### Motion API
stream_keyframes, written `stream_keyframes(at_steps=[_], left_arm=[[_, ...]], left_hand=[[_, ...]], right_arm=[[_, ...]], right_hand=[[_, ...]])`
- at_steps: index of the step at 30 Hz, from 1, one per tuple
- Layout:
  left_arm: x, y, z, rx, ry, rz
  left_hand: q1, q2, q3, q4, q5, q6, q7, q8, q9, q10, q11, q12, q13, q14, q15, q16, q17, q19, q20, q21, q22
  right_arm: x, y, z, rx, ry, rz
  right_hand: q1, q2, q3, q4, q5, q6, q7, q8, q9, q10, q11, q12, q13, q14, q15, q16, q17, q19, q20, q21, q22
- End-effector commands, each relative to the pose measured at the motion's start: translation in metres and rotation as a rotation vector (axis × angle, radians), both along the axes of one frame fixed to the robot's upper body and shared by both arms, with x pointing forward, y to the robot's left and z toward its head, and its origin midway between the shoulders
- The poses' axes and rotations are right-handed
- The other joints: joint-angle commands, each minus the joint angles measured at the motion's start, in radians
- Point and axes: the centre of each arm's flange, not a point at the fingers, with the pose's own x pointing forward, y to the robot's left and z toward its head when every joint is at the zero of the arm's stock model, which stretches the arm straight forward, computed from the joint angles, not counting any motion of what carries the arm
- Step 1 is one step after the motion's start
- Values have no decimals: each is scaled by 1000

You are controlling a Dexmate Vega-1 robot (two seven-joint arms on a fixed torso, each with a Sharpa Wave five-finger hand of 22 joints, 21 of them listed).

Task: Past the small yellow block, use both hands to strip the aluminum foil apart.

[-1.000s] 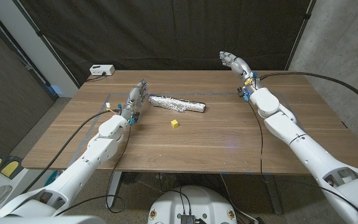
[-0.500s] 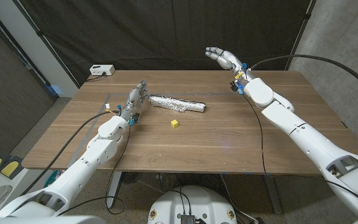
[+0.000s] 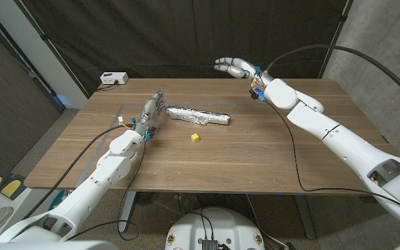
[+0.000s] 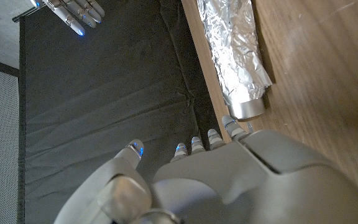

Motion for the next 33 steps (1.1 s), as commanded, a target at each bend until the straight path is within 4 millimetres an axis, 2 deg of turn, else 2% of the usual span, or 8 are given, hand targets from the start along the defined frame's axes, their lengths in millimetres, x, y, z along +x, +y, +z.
stream_keyframes(at_steps=[1, 12, 18, 24, 33], left_arm=[[2, -1, -3, 2, 12, -11], [3, 1, -4, 1, 14, -8], [4, 2, -5, -1, 15, -12], [5, 3, -6, -4, 17, -10], [7, 5, -6, -7, 20, -9]], left_hand=[[8, 2, 3, -7, 3, -3, -4, 2, 2, 2, -5, 7, 2, 3, 2, 3, 3, -1, 4, 7, 0], [11, 2, 3, -8, 2, -2, -4, 0, 2, 2, -2, 5, 2, 8, 2, 3, 4, 2, 6, 7, 0], [12, 1, 4, -8, 1, -2, -5, -1, 2, 2, -4, 4, 2, 12, 3, 3, 4, 3, 6, 7, 1], [13, 1, 3, -8, 1, -2, -6, -2, 2, 2, -4, 3, 2, 17, 2, 3, 5, 3, 7, 6, 1], [14, 0, 3, -7, 0, -2, -5, -3, 3, 3, -4, 2, 3, 21, 2, 1, 6, 5, 7, 6, 1]], right_arm=[[0, 31, 4, -198, 15, -90], [2, 65, 5, -382, 88, -106], [6, 83, 5, -455, 112, -126], [14, 98, 3, -521, 133, -153], [27, 119, -1, -592, 147, -167]], right_hand=[[10, 4, 6, -3, 7, 12, -3, 5, 5, 13, -7, 8, 4, 11, -11, 6, 4, 8, -1, 0, 4], [18, 13, 9, -6, 8, 20, -7, 3, 5, 22, -13, 9, 4, 19, -21, 7, 5, 14, -5, 1, 5], [26, 20, 12, -7, 8, -2, -10, -9, 6, 13, -21, 3, 4, 19, -29, 6, 7, 20, -13, 2, 5], [44, 24, 19, -16, 11, -26, -14, -20, 6, -3, -31, -7, 4, 14, -38, 1, 6, 22, -20, 1, 6], [79, 13, 25, -37, 9, -69, -7, -32, 7, -35, -41, -23, 4, -1, -50, -8, 3, 25, -33, -2, 5]])
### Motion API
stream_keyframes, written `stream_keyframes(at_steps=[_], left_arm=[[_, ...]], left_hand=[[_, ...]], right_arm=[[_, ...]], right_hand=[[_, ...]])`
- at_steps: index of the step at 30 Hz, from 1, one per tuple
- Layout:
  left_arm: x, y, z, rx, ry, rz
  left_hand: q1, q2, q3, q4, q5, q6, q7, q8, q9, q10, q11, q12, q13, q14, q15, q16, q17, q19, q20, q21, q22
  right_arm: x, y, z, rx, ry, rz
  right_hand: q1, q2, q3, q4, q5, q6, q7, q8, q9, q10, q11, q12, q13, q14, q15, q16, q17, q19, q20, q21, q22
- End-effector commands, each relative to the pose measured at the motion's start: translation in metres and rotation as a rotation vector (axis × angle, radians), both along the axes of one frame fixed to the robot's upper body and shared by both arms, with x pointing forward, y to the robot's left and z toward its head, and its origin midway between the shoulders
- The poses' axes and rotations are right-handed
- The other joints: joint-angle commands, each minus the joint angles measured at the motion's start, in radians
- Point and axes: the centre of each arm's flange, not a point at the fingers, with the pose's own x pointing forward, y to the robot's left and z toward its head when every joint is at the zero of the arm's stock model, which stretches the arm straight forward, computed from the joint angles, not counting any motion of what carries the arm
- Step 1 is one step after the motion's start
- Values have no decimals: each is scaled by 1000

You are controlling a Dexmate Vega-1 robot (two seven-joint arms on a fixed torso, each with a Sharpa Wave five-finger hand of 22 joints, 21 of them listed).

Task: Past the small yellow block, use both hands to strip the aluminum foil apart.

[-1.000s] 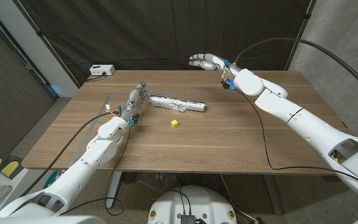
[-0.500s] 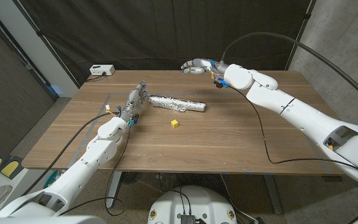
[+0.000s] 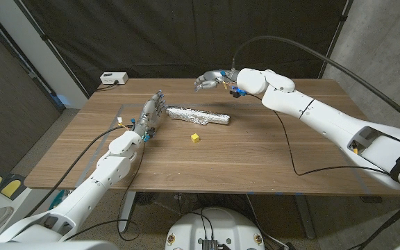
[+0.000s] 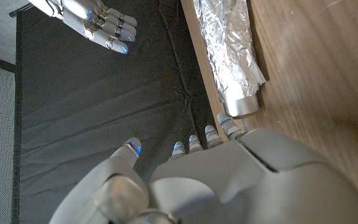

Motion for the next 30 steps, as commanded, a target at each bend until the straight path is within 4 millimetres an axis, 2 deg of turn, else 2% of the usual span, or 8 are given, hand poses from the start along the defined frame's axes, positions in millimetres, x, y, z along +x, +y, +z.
stream_keyframes(at_steps=[1, 7, 13, 30], left_arm=[[3, 2, -1, -5, 5, 1], [6, 3, -3, -13, 11, 1], [10, 5, -1, -15, 14, 3], [18, 5, 0, -20, 25, -6]], left_hand=[[3, -2, -1, -3, 0, -2, -6, -3, 3, 4, -4, 2, 3, 3, -2, 2, 6, -1, 6, 5, 3], [3, -3, -2, -3, -1, -1, -5, -3, 3, 4, -3, 2, 3, 4, 0, 1, 6, -2, 8, 4, 3], [3, -3, -2, -2, -1, -1, -5, -4, 3, 5, -3, 1, 3, 7, 1, 0, 7, -2, 8, 3, 3], [2, -4, -4, 0, -2, 0, -6, -5, 3, 10, -2, 1, 4, 14, 3, 0, 8, -1, 9, 2, 3]], right_arm=[[15, 29, -4, -129, 22, -35], [19, 41, -7, -178, -4, -60], [25, 53, -12, -215, -2, -62], [43, 70, -28, -280, 46, -63]], right_hand=[[21, -5, 1, -15, 1, -17, -1, -3, 2, -9, -4, -6, 4, -4, -6, -3, 1, 3, -11, -2, 5], [43, -12, 4, -27, -1, -22, 1, 0, 2, -8, -3, -7, 5, -7, -15, -6, -1, 10, -12, -1, 4], [77, -15, 12, -39, -5, -19, -1, 6, 2, -14, -14, -10, 5, -8, -21, -7, -2, 18, -19, -1, 3], [154, -10, 27, -45, -11, -4, -3, 14, 3, 6, -21, -5, 5, 8, -41, -3, -2, 43, -37, 4, 3]])
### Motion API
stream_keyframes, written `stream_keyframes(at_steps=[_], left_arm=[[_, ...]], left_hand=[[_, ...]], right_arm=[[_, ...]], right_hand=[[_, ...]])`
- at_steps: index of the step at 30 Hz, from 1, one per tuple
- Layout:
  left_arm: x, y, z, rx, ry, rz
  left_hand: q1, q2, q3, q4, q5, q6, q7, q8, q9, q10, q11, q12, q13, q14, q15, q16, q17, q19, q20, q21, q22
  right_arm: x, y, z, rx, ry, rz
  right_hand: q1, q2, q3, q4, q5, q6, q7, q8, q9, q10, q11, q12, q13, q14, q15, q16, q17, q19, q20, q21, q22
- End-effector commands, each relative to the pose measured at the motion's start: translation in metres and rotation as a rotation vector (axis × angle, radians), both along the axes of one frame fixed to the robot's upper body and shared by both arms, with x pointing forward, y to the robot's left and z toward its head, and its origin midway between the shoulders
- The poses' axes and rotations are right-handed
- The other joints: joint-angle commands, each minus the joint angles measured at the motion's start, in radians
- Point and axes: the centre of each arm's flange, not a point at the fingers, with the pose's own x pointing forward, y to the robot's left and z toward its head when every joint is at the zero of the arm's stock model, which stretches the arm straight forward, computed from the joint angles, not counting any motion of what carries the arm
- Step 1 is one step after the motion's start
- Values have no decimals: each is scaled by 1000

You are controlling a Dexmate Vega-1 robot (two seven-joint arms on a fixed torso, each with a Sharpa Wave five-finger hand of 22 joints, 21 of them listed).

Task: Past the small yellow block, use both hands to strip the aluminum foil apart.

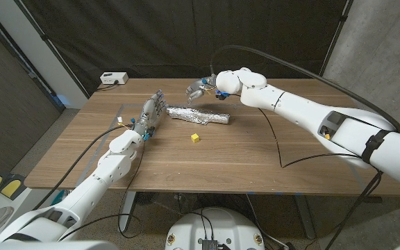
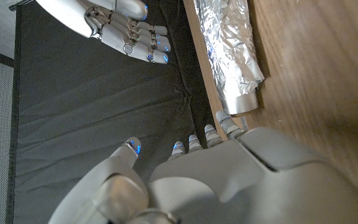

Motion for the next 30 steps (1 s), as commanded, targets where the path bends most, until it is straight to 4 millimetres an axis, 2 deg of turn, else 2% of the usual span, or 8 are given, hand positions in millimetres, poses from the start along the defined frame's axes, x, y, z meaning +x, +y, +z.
stream_keyframes(at_steps=[1, 21, 30], left_arm=[[6, 0, 0, -3, 11, -4], [14, 0, 5, 2, 19, -6], [14, -2, 7, 3, 15, -8]], left_hand=[[3, -4, -4, 0, -2, 0, -7, -1, 3, 5, 3, 1, 4, 5, 5, 0, 4, -3, 8, -5, 1], [2, -5, -6, 2, -3, 1, -6, -2, 4, 6, 1, -1, 4, 13, 8, -1, 5, -4, 10, -7, 2], [1, -6, -7, 3, -3, 1, -7, -3, 4, 6, 1, -2, 4, 14, 9, -2, 5, -4, 10, -8, 2]], right_arm=[[13, 12, -11, -54, 33, -10], [40, 14, -30, -88, 83, -55], [42, 11, -39, -133, 43, -111]], right_hand=[[20, 0, 8, -1, -3, 5, 0, 4, 3, 6, -1, 4, 5, 4, -6, 1, 2, 10, -4, 4, 3], [61, -12, 5, -2, -4, 0, 2, 2, 3, 0, -7, 0, 5, -1, -8, -3, 2, 16, -8, 3, 3], [86, -36, -2, -6, -2, 9, 4, 6, 3, 3, -4, 0, 5, 2, -10, -3, 1, 25, -9, 4, 2]])
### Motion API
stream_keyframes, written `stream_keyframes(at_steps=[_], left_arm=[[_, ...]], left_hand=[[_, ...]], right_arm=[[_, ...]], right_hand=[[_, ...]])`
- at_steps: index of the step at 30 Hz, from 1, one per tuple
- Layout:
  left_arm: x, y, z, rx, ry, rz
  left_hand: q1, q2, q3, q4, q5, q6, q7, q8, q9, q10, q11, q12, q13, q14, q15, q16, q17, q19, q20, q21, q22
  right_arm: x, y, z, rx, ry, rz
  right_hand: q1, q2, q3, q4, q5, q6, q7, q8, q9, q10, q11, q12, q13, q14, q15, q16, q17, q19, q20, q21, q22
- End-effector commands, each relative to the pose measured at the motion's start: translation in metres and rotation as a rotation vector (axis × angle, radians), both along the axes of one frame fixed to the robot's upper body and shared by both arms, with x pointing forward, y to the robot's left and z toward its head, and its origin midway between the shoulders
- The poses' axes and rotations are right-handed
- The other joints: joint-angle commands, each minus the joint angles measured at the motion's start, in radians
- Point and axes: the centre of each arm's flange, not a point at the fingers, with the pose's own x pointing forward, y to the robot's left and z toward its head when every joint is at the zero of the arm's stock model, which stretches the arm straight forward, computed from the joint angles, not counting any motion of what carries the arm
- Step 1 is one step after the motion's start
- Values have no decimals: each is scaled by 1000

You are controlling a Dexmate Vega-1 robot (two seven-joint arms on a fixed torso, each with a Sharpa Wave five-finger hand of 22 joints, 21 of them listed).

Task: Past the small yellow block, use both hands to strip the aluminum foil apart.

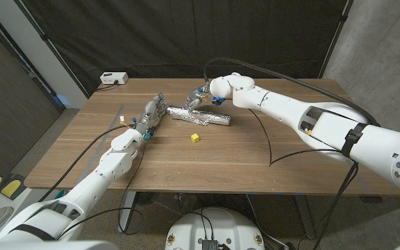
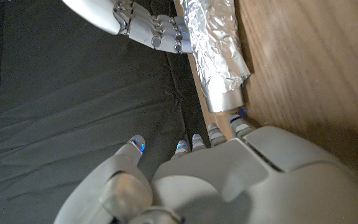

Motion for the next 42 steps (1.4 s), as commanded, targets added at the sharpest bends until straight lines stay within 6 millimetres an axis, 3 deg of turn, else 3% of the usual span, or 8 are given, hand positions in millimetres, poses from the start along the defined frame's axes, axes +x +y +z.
stream_keyframes(at_steps=[1, 4, 9, 18, 27, 31, 37, 42], left_arm=[[1, -1, 5, 0, -10, -3], [-1, -1, 5, -1, -11, -2], [-4, -1, 5, -3, -26, -5], [-44, 1, 31, 20, -158, 116], [-69, 5, 47, 40, -260, 124], [-71, 6, 47, 38, -266, 120], [-72, 6, 46, 20, -276, 110], [-74, 7, 48, 15, -294, 112]], left_hand=[[1, -6, -4, 0, -3, 1, -7, -3, 4, 2, 2, -2, 4, 4, -2, -2, 6, -5, -2, 0, 3], [1, -6, -5, 0, -3, 2, -7, -3, 4, 1, 2, -3, 4, 5, -3, -2, 6, -4, -2, 0, 3], [1, -6, -6, 1, -3, 0, -9, -4, 4, 2, 0, -3, 4, 5, -3, -3, 6, -4, -4, -1, 3], [5, -80, -39, -25, -7, 14, -23, 0, 2, 15, 4, -1, 5, 2, -2, -9, 5, -34, 7, -19, 2], [12, -90, -43, -34, -5, 35, -20, 6, 2, 30, 5, 3, 4, 17, -2, -6, 4, -2, 14, -10, 1], [14, -92, -44, -35, -5, 40, -22, 7, 2, 35, 4, 4, 4, 24, -2, -4, 3, 5, 15, -8, 1], [16, -93, -46, -37, -4, 43, -22, 6, 2, 39, 6, 3, 4, 12, 1, -11, 3, 8, 18, -8, 1], [17, -94, -47, -38, -3, 45, -22, 6, 2, 46, 9, 5, 4, 11, 1, -12, 3, 15, 18, -6, 1]], right_arm=[[7, -3, -13, -50, -31, -56], [6, -5, -17, -60, -35, -63], [4, -9, -27, -91, -58, -98], [6, -15, -37, -108, -34, -138], [10, -18, -48, -132, -36, -184], [12, -23, -51, -128, -35, -207], [19, -33, -56, -110, 10, -261], [25, -43, -61, -103, 35, -308]], right_hand=[[15, -17, -6, -5, 3, 18, 3, 10, 3, 2, -2, -1, 5, -1, -6, -4, 1, 7, 1, 4, 2], [41, -31, -13, -3, 8, 58, -7, 22, 3, 15, -1, 3, 5, -1, -9, -4, 1, 8, 1, 1, 2], [141, -40, -28, 3, 15, 212, -31, 53, 3, 77, -14, 21, 4, 35, -35, 6, 2, 34, -13, 4, 3], [174, -52, -41, 4, 16, 233, -39, 48, 3, 109, -21, 29, 4, 76, -50, 15, 3, 53, -13, 11, 4], [192, -45, -56, 17, 16, 221, -42, 30, 3, 114, -21, 25, 4, 89, -58, 16, 8, 60, -9, 14, 6], [230, -32, -66, 16, 17, 242, -43, 23, 3, 177, -32, 41, 5, 175, -86, 38, 11, 116, 2, 38, 8], [246, -15, -63, 32, 14, 273, -31, 20, 4, 224, -30, 44, 5, 258, -101, 45, 14, 282, 76, 104, 5], [248, -13, -61, 38, 3, 311, -29, 14, 5, 293, -38, 47, 3, 392, -130, 57, 10, 488, 24, 172, -8]])
